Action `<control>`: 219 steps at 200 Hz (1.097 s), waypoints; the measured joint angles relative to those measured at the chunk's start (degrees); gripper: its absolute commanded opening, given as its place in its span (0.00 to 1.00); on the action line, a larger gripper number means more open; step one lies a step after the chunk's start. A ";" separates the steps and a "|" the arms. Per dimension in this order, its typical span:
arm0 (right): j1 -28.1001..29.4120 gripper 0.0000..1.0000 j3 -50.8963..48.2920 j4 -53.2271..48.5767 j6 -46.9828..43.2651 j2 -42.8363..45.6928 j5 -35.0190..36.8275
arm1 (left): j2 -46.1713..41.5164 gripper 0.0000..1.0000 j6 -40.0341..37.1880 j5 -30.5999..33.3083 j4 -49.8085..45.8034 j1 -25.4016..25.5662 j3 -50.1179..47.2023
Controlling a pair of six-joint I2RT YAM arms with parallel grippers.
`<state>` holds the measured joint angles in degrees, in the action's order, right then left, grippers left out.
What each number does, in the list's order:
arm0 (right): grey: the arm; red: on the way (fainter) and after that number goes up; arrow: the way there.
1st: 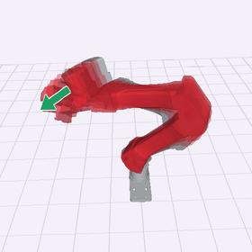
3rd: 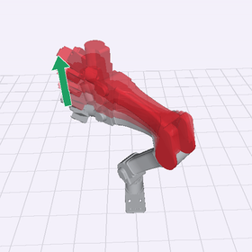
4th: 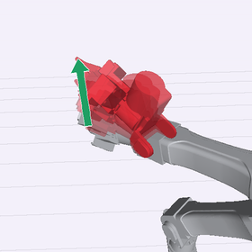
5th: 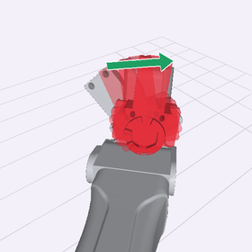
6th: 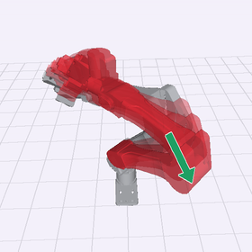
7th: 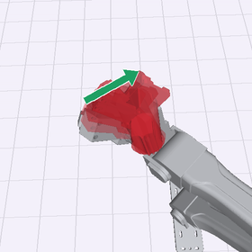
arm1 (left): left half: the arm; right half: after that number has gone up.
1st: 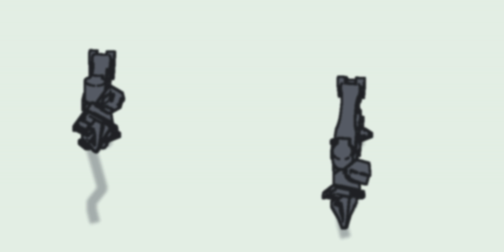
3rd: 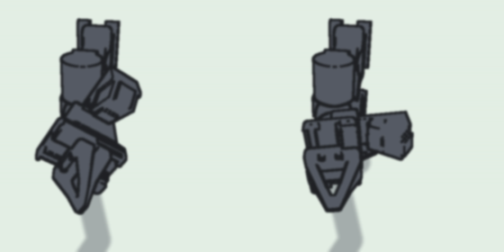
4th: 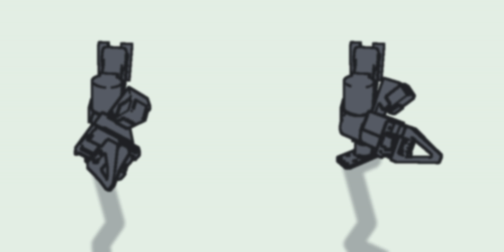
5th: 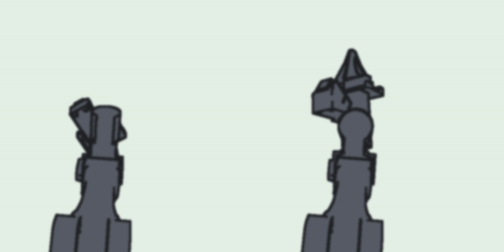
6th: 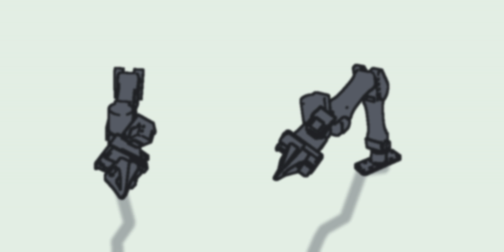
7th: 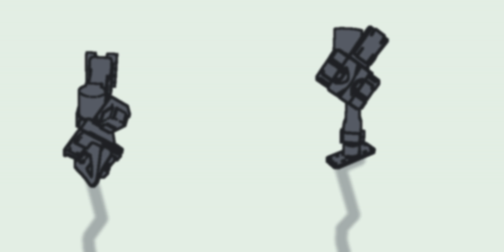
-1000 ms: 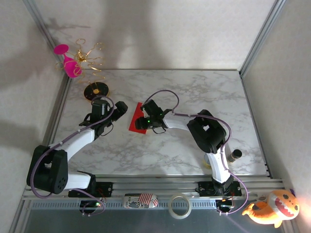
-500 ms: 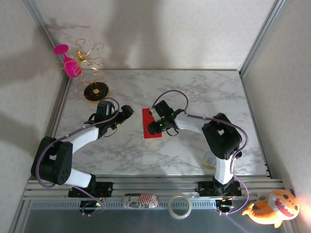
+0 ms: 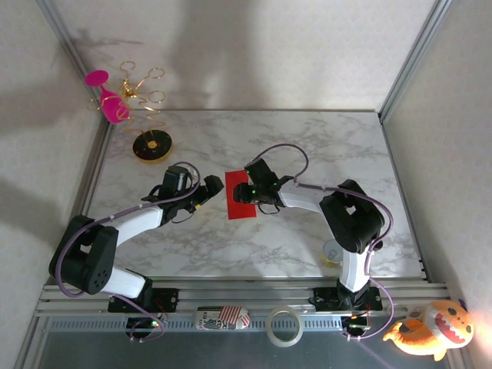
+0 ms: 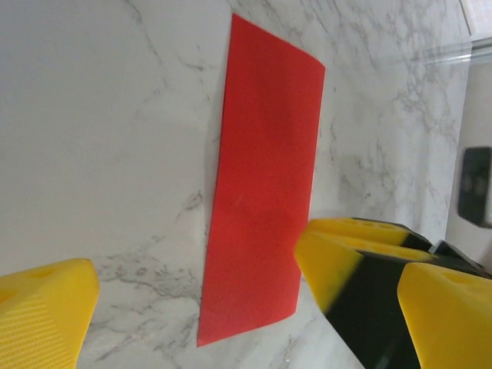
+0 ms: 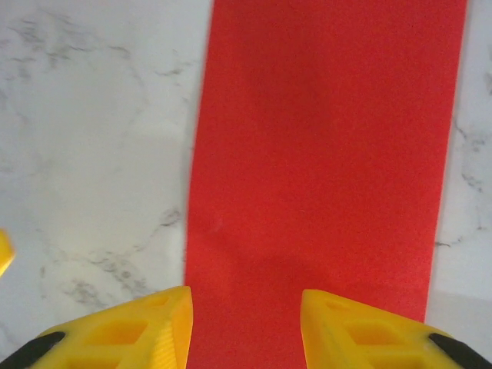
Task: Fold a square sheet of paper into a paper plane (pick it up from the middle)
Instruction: Third fold the triangle at the center of the table.
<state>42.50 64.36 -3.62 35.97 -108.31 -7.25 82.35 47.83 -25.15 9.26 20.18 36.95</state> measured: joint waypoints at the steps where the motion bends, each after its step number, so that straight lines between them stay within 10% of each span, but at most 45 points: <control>1: 0.00 0.43 0.00 -0.02 0.09 -0.09 0.00 | 0.00 0.99 0.07 -0.02 0.00 0.09 0.00; 113: -1.40 0.43 -1.29 1.75 5.81 -2.16 -0.92 | 5.16 0.43 2.69 -5.90 0.81 4.52 -0.98; 219: -1.75 0.42 -1.60 2.32 5.84 -2.16 -1.86 | 11.80 0.26 3.30 -7.50 1.22 6.32 -0.39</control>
<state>40.75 62.76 -1.30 41.80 -110.48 -9.10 94.15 51.13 -32.64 10.48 26.50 36.56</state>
